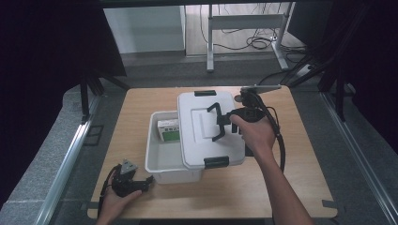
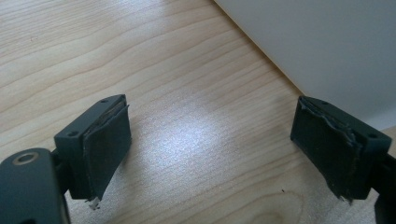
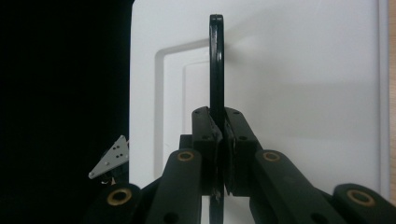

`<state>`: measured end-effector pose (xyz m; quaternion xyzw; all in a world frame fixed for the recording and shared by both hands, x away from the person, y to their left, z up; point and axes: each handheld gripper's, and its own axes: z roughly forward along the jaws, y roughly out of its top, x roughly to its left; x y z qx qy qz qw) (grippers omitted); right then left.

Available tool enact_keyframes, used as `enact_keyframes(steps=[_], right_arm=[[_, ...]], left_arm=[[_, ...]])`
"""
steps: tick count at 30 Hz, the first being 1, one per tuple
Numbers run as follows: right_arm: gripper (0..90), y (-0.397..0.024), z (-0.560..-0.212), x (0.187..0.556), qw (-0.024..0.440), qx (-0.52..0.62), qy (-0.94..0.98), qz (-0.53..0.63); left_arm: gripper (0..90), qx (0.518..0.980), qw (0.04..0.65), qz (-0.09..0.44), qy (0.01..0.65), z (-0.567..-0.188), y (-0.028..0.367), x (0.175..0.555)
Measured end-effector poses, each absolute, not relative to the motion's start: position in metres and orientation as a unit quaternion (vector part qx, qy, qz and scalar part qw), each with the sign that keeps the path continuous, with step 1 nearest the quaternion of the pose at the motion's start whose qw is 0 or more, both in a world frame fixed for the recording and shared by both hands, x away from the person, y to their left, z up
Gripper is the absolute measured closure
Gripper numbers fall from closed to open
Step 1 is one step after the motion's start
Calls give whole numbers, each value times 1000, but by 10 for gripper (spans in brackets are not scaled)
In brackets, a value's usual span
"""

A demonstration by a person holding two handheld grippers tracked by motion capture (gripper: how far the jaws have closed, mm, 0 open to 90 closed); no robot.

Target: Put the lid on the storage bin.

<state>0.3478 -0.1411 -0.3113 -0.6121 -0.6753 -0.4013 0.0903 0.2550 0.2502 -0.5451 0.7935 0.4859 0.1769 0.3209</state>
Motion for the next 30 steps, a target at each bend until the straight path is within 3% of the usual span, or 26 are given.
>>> enact_keyframes(steps=[30], right_arm=[[849, -103, -319, 352, 111, -613, -675, -396]], left_arm=[[121, 794, 321, 177, 486, -545, 250, 255]])
